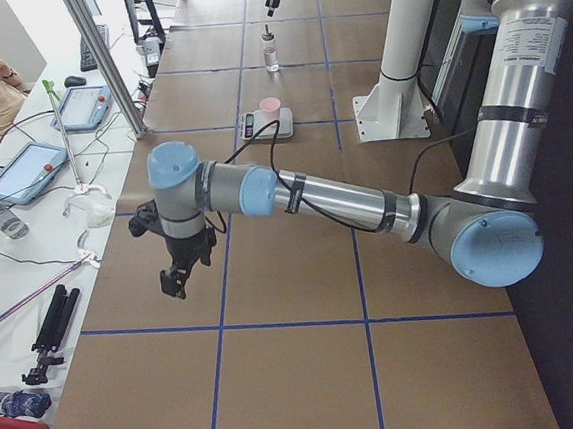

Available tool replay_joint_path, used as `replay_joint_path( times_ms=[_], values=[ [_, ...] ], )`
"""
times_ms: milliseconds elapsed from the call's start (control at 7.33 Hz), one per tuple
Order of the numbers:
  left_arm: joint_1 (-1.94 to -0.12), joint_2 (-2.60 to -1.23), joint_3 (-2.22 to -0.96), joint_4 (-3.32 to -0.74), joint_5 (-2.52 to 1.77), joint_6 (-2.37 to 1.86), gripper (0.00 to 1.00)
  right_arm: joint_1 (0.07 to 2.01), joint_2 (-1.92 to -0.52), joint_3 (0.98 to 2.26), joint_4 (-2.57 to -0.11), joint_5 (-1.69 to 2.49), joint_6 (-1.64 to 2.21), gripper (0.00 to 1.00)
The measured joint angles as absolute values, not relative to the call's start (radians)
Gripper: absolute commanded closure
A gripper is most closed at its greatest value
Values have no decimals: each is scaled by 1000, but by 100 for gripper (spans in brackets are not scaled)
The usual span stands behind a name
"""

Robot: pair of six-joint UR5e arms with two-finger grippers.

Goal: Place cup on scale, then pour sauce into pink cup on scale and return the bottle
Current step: 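Reach the right gripper to the glass sauce bottle and grasp it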

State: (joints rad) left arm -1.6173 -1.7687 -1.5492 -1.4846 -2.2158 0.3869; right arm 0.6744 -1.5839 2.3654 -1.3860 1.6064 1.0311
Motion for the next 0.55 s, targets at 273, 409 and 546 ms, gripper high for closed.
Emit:
replay_joint_path(
  times_ms=[273,409,546],
  values=[
    [-1642,-1745,-1500,-1492,-2295,376,0,550,-1727,2364,-1168,1416,1064,0],
    [-1644,-1741,-1499,-1492,-2313,367,0,493,-1819,2334,-1019,1310,1075,0],
    [-1644,-1740,-1501,-1492,-2320,363,0,423,-1872,2269,-886,1177,1101,0]
  ],
)
